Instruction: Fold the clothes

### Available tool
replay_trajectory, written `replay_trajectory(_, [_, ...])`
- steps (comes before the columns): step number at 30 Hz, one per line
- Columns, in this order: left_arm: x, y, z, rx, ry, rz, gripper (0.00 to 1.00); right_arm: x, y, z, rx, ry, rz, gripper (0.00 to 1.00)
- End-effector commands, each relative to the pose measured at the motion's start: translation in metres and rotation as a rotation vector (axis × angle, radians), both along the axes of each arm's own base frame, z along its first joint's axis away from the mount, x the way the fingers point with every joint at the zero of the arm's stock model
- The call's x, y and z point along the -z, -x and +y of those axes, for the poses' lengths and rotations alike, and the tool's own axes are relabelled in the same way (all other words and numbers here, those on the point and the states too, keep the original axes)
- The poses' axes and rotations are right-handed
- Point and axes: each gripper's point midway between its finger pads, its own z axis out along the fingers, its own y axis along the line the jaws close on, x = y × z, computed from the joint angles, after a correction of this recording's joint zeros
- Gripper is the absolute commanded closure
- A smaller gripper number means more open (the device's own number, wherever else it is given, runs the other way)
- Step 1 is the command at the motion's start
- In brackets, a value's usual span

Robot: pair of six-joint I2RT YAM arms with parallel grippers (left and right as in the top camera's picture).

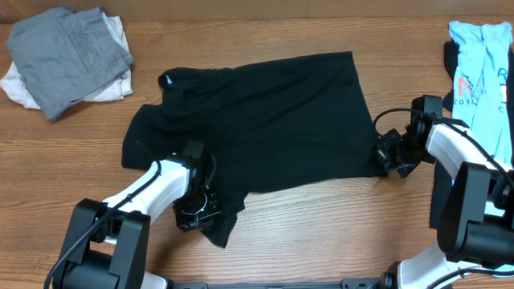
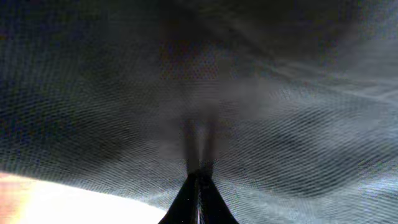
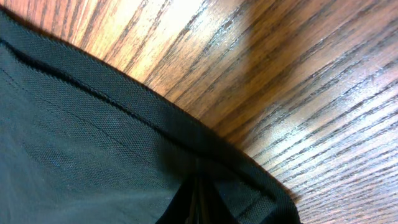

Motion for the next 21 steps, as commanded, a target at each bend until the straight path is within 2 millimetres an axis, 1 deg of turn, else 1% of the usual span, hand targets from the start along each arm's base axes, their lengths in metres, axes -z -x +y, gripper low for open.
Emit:
replay_trajectory(1, [0.01, 0.027, 0.02, -0.045, -0.084, 0.105, 0.96, 0.001, -0.001, 0.0, -0.001, -0.007, -0.003, 0.96])
replay_trajectory(7, [0.007, 0.029, 0.035, -0.095, -0.11, 0.135, 0.96, 0.001, -0.001, -0.006, 0.019, -0.006, -0.007, 0.96])
replay_trajectory(13, [0.005, 0.033, 0.044, -0.106, -0.127, 0.157, 0.96, 0.002, 0.004, -0.007, 0.025, -0.007, 0.015, 0.96])
replay_trajectory(15, [0.004, 0.033, 0.048, -0.116, -0.14, 0.162, 0.96, 0.003, 0.007, -0.01, 0.051, 0.004, 0.031, 0.96])
replay_trajectory(19, [0.001, 0.024, 0.058, -0.168, -0.148, 0.151, 0.96, 0.004, 0.009, -0.026, 0.107, 0.047, 0.05, 0.96])
replay_trajectory(21, [-0.003, 0.014, 0.064, -0.198, -0.135, 0.135, 0.96, 0.002, 0.01, -0.035, 0.135, 0.045, 0.052, 0.96])
